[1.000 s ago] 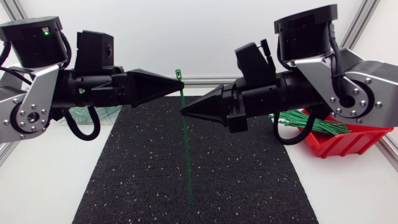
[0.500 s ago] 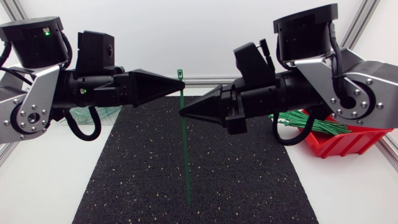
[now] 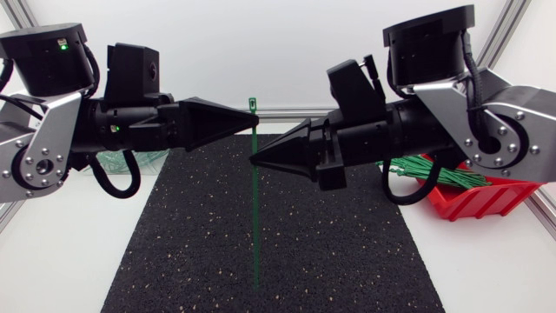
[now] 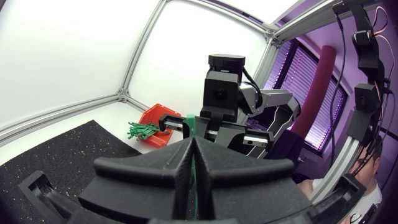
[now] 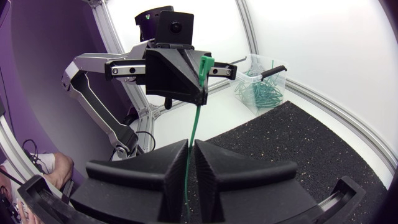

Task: Take a green cable tie from the red box, thread the tail through the head to close it, then place it in the transparent bin on the left.

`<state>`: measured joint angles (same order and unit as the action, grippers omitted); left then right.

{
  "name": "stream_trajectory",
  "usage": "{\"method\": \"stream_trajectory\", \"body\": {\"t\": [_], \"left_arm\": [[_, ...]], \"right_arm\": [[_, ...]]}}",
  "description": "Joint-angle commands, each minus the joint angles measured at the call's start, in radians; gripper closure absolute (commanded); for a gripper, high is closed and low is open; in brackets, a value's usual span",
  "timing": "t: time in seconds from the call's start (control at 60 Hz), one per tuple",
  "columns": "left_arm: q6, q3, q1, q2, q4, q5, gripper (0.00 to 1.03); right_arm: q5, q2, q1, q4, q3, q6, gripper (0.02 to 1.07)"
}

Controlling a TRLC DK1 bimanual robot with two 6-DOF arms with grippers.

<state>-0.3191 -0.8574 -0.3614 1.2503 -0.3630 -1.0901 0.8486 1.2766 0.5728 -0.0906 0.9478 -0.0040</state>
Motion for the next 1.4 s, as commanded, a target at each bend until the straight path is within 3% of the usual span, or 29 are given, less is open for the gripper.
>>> {"method": "stream_trajectory", "body": {"t": [0.0, 0.1, 0.267, 0.317, 0.367, 0.517, 0.717, 0.85, 1.033, 1.383], "left_arm": [[-0.023, 0.011, -0.002, -0.014, 0.01, 0.006, 1.0], [-0.023, -0.003, 0.007, -0.014, 0.032, 0.006, 1.0], [0.017, -0.061, 0.021, 0.015, 0.131, 0.036, 1.0], [0.057, -0.081, 0.022, 0.021, 0.187, 0.045, 1.0], [0.129, -0.109, 0.022, 0.026, 0.274, 0.093, 1.0], [0.265, -0.195, 0.032, 0.067, 0.473, 0.153, 1.0], [0.327, -0.244, 0.073, 0.118, 0.533, 0.167, 1.0], [0.345, -0.266, 0.101, 0.124, 0.55, 0.165, 1.0], [0.367, -0.273, 0.107, 0.144, 0.584, 0.156, 1.0], [0.454, -0.362, 0.156, 0.264, 0.725, 0.099, 1.0]], "right_arm": [[0.001, -0.022, -0.025, -0.028, -0.007, -0.024, 0.71], [-0.002, -0.019, -0.044, -0.106, 0.019, -0.091, 0.6], [-0.059, -0.003, -0.054, -0.218, 0.042, -0.229, 0.53], [-0.097, 0.004, -0.056, -0.265, 0.052, -0.283, 0.51], [-0.128, 0.009, -0.06, -0.284, 0.054, -0.312, 0.42], [-0.24, 0.03, -0.091, -0.359, 0.066, -0.415, 0.35], [-0.319, 0.086, -0.12, -0.426, 0.097, -0.522, 0.3], [-0.379, 0.115, -0.123, -0.474, 0.132, -0.605, 0.13], [-0.519, 0.098, -0.062, -0.425, 0.131, -0.723, 0.12], [-0.855, 0.058, 0.154, -0.176, 0.036, -0.938, 0.12]]}}
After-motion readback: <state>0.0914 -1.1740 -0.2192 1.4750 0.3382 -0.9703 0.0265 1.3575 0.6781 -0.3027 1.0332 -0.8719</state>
